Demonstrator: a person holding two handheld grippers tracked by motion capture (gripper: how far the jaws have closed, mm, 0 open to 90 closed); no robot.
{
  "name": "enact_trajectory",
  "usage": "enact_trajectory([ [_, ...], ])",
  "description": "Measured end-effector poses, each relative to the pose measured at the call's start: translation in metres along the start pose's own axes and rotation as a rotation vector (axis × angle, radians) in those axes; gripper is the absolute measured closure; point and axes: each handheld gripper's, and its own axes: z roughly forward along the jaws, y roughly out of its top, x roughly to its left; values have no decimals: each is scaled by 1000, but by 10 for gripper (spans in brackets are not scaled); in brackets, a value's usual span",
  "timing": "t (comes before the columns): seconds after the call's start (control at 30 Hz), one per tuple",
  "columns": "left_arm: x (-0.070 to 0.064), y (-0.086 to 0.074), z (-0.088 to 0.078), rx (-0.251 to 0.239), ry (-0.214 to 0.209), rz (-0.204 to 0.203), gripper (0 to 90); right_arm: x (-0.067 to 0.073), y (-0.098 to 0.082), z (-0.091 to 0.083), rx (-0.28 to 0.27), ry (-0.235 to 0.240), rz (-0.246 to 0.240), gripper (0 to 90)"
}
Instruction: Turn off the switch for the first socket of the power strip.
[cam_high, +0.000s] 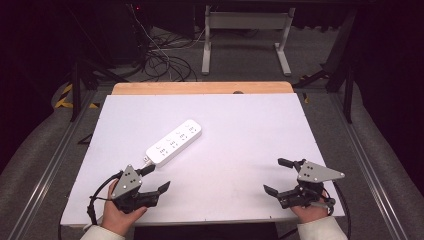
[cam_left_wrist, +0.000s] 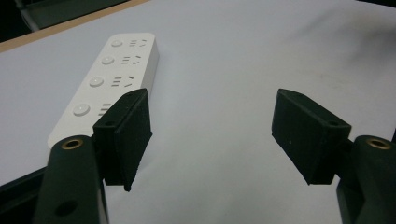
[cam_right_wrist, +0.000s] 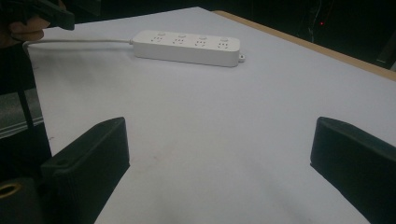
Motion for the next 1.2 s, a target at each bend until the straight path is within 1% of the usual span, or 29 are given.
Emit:
enact_trajectory([
  [0.1,-1,0,-1,-4,6,2,292,0,0,0,2,2,0,50],
  [0.13,-2,0,-1,-11,18,7,294,0,0,0,0,3,0,51],
  [0.2,-2,1,-2,-9,31,13,295,0,0,1,0,5,-3,53],
  [0.23,-2,1,-3,-11,46,27,299,1,0,1,2,5,-7,53],
  [0.3,-3,1,-3,-7,63,41,303,1,0,1,3,8,-9,54],
  [0.37,-3,1,-3,-5,67,48,309,2,0,1,5,9,-10,56],
  [0.4,-3,1,-4,-6,74,59,310,2,0,1,6,9,-12,56],
  [0.5,-4,2,-4,-6,72,61,310,2,0,2,7,15,-15,56],
  [0.57,-3,2,-4,-5,70,55,310,2,0,2,8,15,-15,56],
  [0.6,-3,2,-5,-4,67,44,310,2,0,3,9,15,-16,56],
  [0.83,-3,4,-5,-1,77,51,312,3,0,3,11,14,-19,57],
  [0.9,-3,5,-5,4,83,45,313,3,0,3,11,16,-19,58],
  [0.93,-2,8,-2,24,90,39,314,3,0,3,13,15,-19,58],
  [0.97,-2,8,-2,24,90,39,314,3,0,4,13,17,-19,58],
  [1.0,-1,12,1,47,91,33,314,3,0,4,15,18,-19,59],
  [1.17,1,19,2,53,86,30,318,3,1,6,23,20,-20,59],
  [1.2,3,23,2,61,93,25,322,4,1,7,28,20,-25,60],
])
